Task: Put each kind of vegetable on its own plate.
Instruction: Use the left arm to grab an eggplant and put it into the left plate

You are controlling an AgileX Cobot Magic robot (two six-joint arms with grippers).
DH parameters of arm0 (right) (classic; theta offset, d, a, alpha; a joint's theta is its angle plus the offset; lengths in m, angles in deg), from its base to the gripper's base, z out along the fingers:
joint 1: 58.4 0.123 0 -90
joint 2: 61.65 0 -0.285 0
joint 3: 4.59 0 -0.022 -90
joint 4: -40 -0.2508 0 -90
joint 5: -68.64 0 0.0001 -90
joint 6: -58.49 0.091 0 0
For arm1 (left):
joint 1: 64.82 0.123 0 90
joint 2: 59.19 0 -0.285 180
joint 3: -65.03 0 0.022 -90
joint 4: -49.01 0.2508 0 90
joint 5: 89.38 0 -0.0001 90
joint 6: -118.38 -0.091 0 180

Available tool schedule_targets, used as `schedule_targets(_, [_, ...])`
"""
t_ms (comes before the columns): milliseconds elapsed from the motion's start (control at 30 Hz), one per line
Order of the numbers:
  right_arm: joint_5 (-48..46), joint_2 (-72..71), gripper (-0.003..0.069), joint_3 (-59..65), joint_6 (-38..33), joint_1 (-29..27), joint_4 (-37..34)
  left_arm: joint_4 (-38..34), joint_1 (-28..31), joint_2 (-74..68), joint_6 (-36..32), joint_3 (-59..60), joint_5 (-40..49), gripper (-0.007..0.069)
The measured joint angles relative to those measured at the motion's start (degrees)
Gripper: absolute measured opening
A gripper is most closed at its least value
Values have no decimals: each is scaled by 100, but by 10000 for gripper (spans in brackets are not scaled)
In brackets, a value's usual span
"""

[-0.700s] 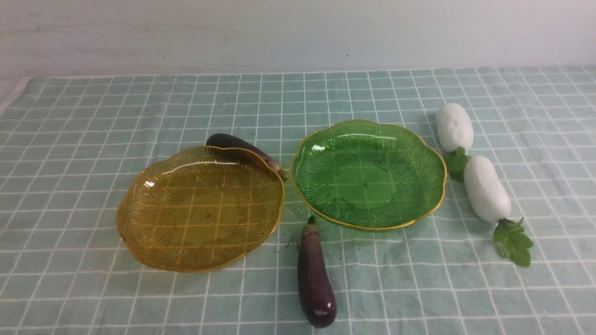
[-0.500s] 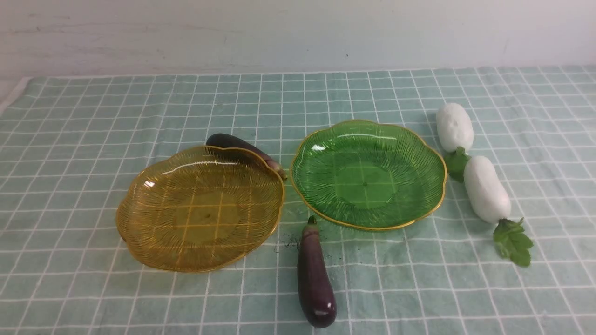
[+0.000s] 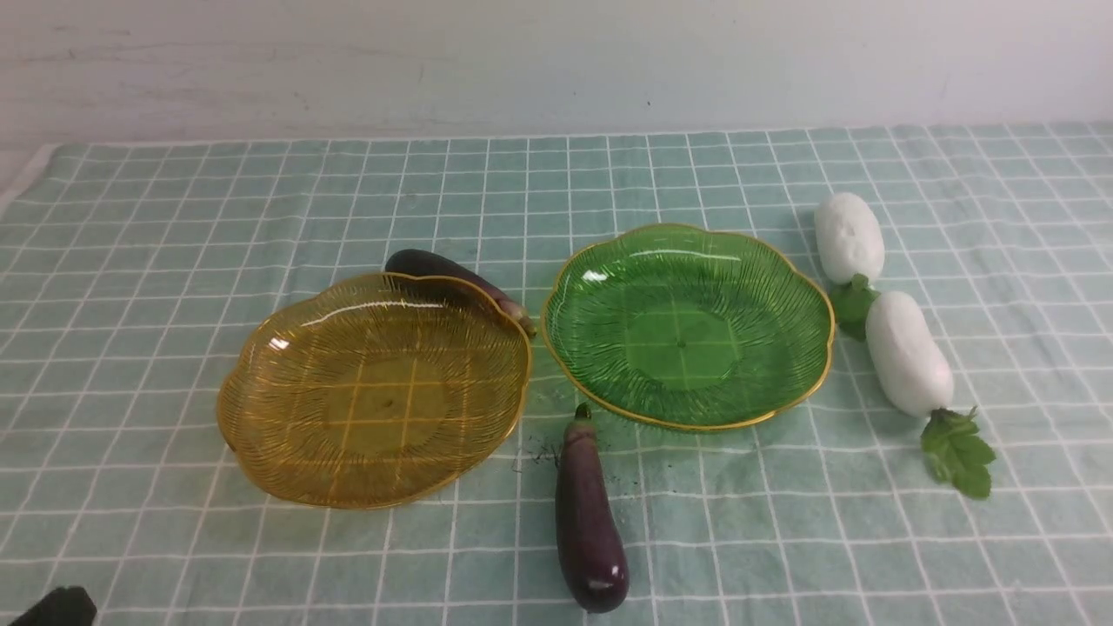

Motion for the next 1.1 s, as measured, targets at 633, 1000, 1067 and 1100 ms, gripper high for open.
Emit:
schedule_targets(633, [1643,0,-15,43,964,0,-1809,-1902,0,-804,523,-2736,-208,-8])
schedule_targets(1000, [2354,0,-15,43,1662,0,-3228,-1030,0,-5124,-615,-4734,4893,-8])
schedule_targets(1067, [2233,0,-15,15,1672,0,-3241,-1050,0,-5762,-826,-4807,4926,-8])
schedule_targets(1100, [2017,0,-15,-60,1664,21,-3257,-1066,-11,-6020,-902,-4838,4941,-8])
